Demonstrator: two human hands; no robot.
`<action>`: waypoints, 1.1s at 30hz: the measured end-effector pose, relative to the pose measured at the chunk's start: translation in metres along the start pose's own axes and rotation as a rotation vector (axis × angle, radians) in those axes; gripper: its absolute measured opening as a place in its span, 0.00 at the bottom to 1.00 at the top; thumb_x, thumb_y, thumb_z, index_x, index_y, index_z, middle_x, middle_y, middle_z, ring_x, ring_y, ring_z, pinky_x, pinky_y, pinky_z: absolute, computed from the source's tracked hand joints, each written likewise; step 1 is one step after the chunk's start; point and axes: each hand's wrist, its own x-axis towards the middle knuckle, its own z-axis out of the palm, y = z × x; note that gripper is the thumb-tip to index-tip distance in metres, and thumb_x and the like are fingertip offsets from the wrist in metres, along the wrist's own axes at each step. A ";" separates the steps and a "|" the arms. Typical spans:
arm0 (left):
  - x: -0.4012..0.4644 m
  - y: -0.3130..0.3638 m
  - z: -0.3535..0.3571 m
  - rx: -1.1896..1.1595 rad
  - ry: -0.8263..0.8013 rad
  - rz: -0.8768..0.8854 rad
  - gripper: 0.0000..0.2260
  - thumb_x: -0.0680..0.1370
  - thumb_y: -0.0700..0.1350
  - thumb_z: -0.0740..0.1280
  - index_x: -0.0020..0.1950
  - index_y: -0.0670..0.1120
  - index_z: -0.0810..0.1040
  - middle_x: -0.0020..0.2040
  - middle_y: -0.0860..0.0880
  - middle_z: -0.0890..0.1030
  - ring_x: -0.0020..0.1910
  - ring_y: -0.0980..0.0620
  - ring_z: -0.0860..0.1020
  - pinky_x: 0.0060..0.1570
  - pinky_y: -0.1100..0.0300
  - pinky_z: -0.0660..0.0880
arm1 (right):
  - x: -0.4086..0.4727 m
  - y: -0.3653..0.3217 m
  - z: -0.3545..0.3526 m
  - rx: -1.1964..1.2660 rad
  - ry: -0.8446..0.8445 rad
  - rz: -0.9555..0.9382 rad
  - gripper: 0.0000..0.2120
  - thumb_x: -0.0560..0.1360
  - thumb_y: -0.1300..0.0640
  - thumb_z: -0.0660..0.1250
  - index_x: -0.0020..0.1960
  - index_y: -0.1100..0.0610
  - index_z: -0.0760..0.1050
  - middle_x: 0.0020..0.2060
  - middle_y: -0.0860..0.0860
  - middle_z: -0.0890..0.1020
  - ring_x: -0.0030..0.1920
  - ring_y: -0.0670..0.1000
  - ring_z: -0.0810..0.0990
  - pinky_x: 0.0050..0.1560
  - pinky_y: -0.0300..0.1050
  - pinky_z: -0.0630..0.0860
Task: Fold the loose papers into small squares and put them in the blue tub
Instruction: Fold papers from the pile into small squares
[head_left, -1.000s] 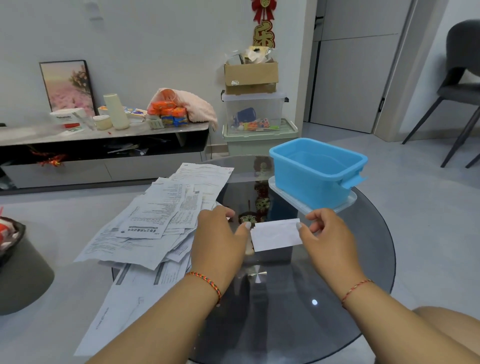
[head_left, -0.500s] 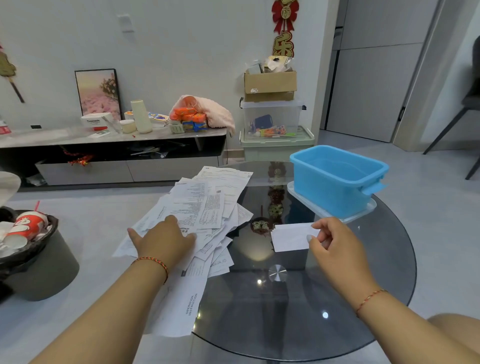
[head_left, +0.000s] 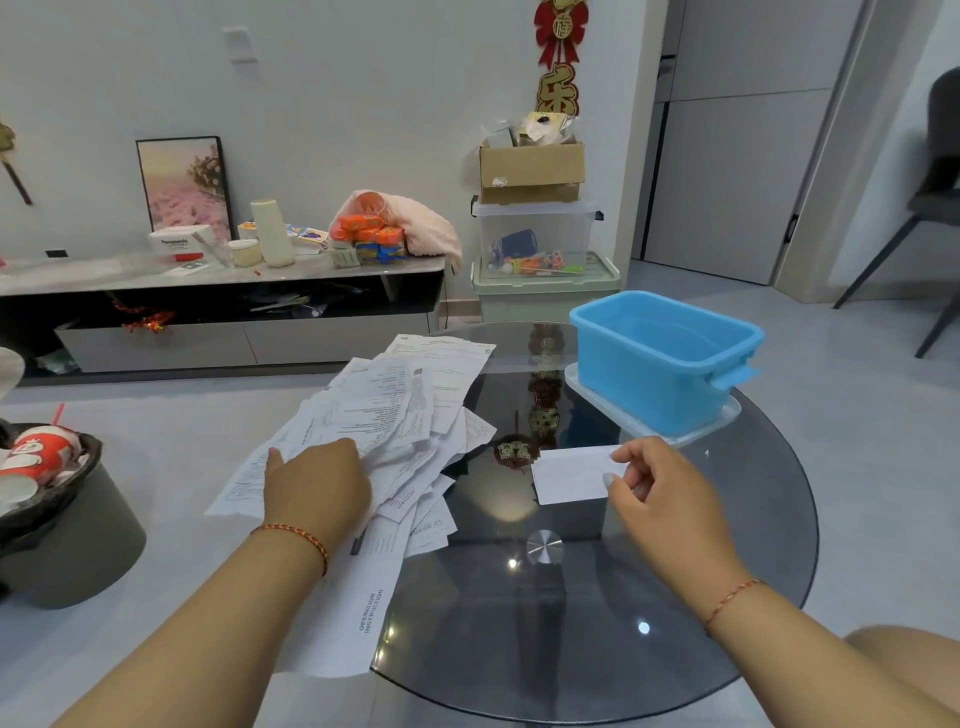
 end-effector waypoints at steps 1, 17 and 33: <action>-0.001 0.000 -0.003 0.008 0.017 0.014 0.09 0.76 0.39 0.55 0.39 0.50 0.67 0.35 0.52 0.72 0.42 0.47 0.73 0.72 0.47 0.55 | 0.000 0.000 0.000 -0.001 0.001 -0.001 0.05 0.74 0.57 0.67 0.48 0.50 0.72 0.35 0.48 0.75 0.36 0.47 0.74 0.35 0.36 0.69; -0.094 0.073 -0.033 -0.054 0.558 0.705 0.12 0.68 0.35 0.55 0.34 0.46 0.77 0.27 0.50 0.74 0.28 0.48 0.74 0.69 0.45 0.59 | -0.012 -0.018 0.007 0.438 -0.371 0.032 0.31 0.70 0.58 0.73 0.65 0.37 0.66 0.41 0.47 0.80 0.41 0.46 0.81 0.47 0.39 0.77; -0.100 0.089 -0.012 -1.603 -0.378 -0.235 0.27 0.68 0.44 0.77 0.63 0.43 0.71 0.50 0.46 0.83 0.48 0.50 0.83 0.49 0.57 0.78 | -0.016 -0.020 -0.005 0.696 -0.234 0.296 0.07 0.72 0.58 0.70 0.42 0.62 0.81 0.37 0.55 0.85 0.38 0.55 0.84 0.49 0.50 0.80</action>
